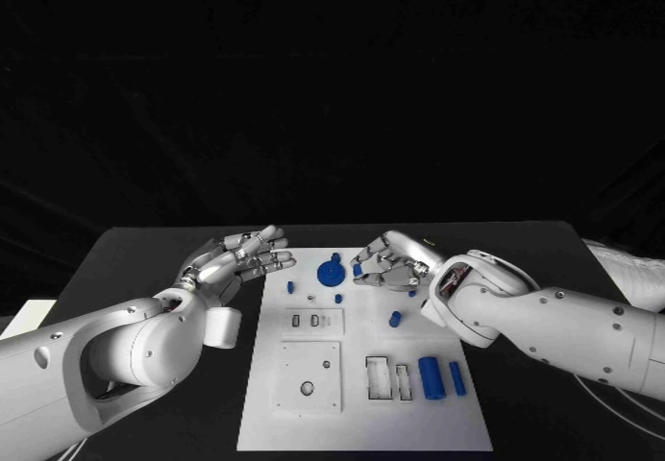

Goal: Assemble the parts on the task board

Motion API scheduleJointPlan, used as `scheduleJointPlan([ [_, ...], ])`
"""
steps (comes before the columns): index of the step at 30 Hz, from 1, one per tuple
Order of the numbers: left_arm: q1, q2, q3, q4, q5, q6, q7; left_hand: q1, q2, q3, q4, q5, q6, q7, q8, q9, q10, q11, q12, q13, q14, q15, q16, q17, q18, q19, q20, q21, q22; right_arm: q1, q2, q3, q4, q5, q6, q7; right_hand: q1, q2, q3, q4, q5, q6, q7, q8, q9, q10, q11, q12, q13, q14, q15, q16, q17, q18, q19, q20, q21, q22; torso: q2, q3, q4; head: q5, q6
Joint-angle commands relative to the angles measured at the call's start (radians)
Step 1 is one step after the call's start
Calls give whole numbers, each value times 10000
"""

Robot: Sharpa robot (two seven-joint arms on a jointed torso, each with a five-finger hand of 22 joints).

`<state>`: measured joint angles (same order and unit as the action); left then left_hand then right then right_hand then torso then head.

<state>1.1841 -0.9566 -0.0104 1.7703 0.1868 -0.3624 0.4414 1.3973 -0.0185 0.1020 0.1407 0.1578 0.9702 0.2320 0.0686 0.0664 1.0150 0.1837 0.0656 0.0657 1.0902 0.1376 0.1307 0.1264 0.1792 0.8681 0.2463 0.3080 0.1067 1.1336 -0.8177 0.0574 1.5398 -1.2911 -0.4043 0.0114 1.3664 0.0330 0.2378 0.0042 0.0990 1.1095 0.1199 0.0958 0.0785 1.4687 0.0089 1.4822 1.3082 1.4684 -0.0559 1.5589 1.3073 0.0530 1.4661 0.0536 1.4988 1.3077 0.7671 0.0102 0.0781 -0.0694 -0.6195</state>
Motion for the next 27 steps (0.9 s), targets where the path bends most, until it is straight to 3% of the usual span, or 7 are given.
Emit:
scheduleJointPlan([
  [1, 4, 46, 6, -39, 13, 204, 78, 66, 63, -9, -67, -12, -40, 27, -30, -9, -68, 4, -16, -4, -49, 0, -65, -2, 37, -23, 15, -49, -14, -188, 377, -55, 80, -1213, 200, -847, -81, -1, 90, 48, -3, 589, -367, 196, 274, 665, -57, -25, 2098, 982, -75, 34, 2442, -180, 369, -98, 8, 1005, -58, -42, 50, 123, -110],
  [10, 5, 59, 7, -52, 14, 213, 72, 66, 70, -4, -69, -11, -40, 26, -30, -9, -69, 4, -15, -4, -47, 0, -68, -1, 37, -23, 16, -49, -16, -644, 1382, -207, -254, -2409, 593, -1385, -145, -15, 92, 59, 4, 575, -364, 180, 274, 640, -57, -91, 2061, 965, -76, -2, 2364, -164, 337, -102, -26, 931, -30, -44, 38, 230, -160],
  [16, 5, 58, 7, -41, 15, 213, 69, 66, 72, -3, -70, -11, -41, 26, -30, -8, -69, 4, -15, -4, -47, 0, -70, 0, 37, -22, 16, -49, -17, -736, 1704, -282, -449, -2916, 901, -1671, -255, -45, 85, 81, -7, 570, -362, 163, 277, 632, -55, -113, 2050, 961, -76, -9, 2348, -162, 332, -105, -34, 919, -26, -25, 43, 232, -222],
  [27, 6, 54, 7, -39, 15, 188, 64, 65, 73, -2, -71, -12, -41, 28, -30, -9, -69, 4, -15, -4, -46, 0, -71, 0, 37, -22, 16, -49, -17, -768, 1783, -304, -467, -3446, 1321, -2027, -345, -73, 77, 101, -17, 576, -366, 153, 282, 637, -56, -107, 2055, 965, -78, -2, 2365, -164, 336, -107, -32, 927, -16, -3, 19, 261, -311],
])
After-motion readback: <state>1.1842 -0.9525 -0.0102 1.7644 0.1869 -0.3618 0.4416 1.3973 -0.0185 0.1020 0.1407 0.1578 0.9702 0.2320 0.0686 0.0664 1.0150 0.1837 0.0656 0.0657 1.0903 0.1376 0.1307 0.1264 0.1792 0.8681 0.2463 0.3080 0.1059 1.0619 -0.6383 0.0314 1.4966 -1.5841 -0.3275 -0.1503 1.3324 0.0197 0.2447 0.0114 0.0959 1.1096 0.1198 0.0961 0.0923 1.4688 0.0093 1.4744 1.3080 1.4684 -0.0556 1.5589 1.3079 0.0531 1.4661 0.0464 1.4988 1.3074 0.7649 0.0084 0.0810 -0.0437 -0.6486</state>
